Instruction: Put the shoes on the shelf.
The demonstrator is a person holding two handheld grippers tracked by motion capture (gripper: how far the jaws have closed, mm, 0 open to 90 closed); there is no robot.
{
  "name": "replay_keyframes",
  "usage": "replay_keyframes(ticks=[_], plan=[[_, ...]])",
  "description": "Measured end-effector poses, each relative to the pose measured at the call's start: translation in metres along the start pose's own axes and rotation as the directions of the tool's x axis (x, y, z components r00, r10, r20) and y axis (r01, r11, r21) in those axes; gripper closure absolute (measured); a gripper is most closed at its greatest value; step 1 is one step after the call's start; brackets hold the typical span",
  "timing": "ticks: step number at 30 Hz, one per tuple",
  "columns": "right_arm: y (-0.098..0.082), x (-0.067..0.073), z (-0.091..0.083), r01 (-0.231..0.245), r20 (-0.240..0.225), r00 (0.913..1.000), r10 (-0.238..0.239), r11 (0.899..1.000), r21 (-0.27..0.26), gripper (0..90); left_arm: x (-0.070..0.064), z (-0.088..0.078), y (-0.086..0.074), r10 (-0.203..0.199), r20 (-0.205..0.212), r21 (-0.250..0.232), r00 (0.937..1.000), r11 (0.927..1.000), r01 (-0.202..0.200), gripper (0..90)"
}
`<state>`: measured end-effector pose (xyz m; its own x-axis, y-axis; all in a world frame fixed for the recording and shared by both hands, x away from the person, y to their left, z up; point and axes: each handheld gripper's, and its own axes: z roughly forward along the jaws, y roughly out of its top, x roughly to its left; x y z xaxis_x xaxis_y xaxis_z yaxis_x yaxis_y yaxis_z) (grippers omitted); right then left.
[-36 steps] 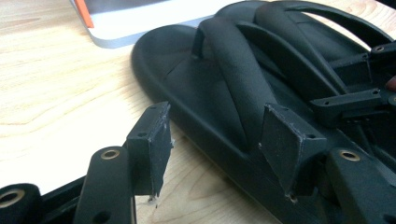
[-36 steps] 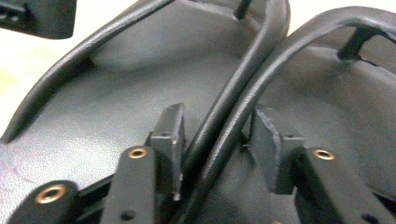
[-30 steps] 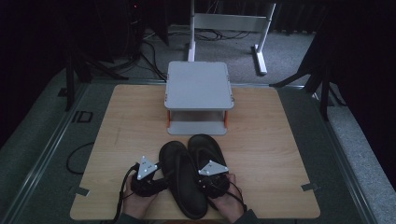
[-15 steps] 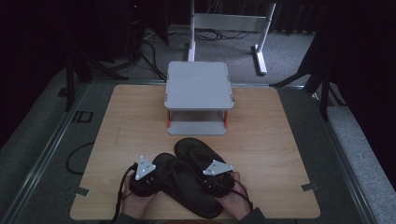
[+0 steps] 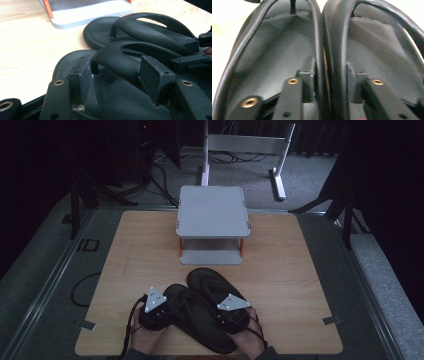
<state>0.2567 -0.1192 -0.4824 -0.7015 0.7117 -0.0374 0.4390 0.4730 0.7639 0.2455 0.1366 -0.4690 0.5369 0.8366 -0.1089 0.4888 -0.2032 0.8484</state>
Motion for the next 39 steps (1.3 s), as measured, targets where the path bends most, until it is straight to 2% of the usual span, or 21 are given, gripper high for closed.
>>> replay_keyframes(ticks=[2,4,6,11,13,18,30,36,37,39], plan=[[0.0,-0.002,0.001,0.006,-0.012,0.9999,-0.006,1.0,0.001,69.9,0.001,-0.001,0.0,-0.004,-0.002,-0.001,1.0,1.0,0.004,43.1],[0.001,-0.001,0.001,0.014,-0.001,0.9999,-0.014,1.0,0.006,74.9,0.002,-0.001,0.0,-0.008,-0.004,-0.005,1.0,1.0,0.008,43.1],[0.001,-0.004,0.002,-0.013,-0.018,0.9998,0.013,1.0,0.005,75.3,0.003,-0.003,0.0,-0.009,-0.01,-0.008,0.9999,0.9999,0.009,43.1],[0.002,-0.004,0.001,-0.005,-0.019,0.9998,0.005,1.0,0.006,75.6,0.007,-0.005,0.001,-0.013,-0.022,-0.017,0.9997,0.9998,0.013,43.1],[0.002,-0.005,0.002,-0.033,-0.045,0.9984,0.034,0.999,0.003,76.0,0.011,-0.008,0.001,-0.021,-0.032,-0.025,0.9993,0.9995,0.02,43.2],[0.005,-0.005,0.001,-0.043,-0.042,0.9982,0.043,0.999,-0.006,76.2,0.015,-0.012,0.001,-0.031,-0.049,-0.035,0.9983,0.999,0.029,43.2],[0.021,-0.023,-0.008,-0.089,0.015,0.9958,0.09,0.994,-0.067,76.2,0.023,-0.017,0.0,-0.038,-0.079,-0.044,0.9962,0.9984,0.034,43.3],[0.03,-0.036,-0.004,-0.114,0.058,0.9911,0.12,0.989,-0.096,76.2,0.024,-0.015,-0.001,-0.038,-0.085,-0.036,0.9956,0.9988,0.035,43.3],[0.037,-0.042,-0.002,-0.129,0.081,0.987,0.139,0.985,-0.114,76.2,0.024,-0.015,-0.002,-0.037,-0.086,-0.035,0.9956,0.9988,0.034,43.3],[0.042,-0.045,-0.001,-0.137,0.097,0.984,0.15,0.982,-0.13,76.2,0.024,-0.015,-0.001,-0.037,-0.087,-0.036,0.9955,0.9988,0.034,43.3]])
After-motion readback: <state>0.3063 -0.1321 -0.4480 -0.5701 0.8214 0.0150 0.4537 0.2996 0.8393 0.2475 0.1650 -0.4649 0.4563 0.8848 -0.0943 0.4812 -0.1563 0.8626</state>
